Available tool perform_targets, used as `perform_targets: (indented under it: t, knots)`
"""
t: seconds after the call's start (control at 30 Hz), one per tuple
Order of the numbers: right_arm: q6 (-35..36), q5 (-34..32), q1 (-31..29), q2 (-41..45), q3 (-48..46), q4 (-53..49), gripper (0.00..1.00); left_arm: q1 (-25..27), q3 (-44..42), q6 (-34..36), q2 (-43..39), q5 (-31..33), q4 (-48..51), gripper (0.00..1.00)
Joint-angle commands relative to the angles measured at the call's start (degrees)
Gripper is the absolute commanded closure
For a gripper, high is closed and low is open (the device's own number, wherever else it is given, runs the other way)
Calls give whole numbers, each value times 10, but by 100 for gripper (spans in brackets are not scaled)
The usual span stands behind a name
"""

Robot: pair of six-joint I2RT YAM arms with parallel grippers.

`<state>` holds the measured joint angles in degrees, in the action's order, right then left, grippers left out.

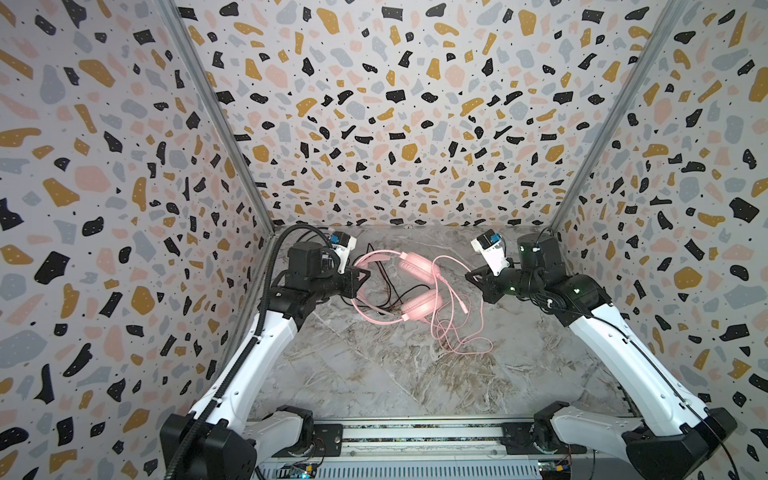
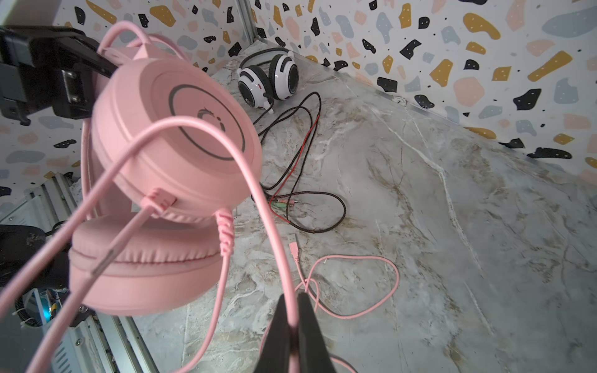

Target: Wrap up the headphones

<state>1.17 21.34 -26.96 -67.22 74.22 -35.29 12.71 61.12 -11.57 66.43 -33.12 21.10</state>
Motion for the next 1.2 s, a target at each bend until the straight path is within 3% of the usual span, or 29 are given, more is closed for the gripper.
perform_targets:
  t: [0.0,0.5,0.87,1.17]
  knots:
    - [-12,48,2,4,-3,53,96,4,12,-2,-14,-78,-36,100]
    - [-41,105,-1,12,-11,101,96,56,19,-21,2,-94,-60,100]
    - [-43,87,-5,-12,-46,135,96,72,19,-29,3,-99,-86,100]
    - [-43,80,9,-35,-86,168,95,72,8,-108,-10,-83,-200,100]
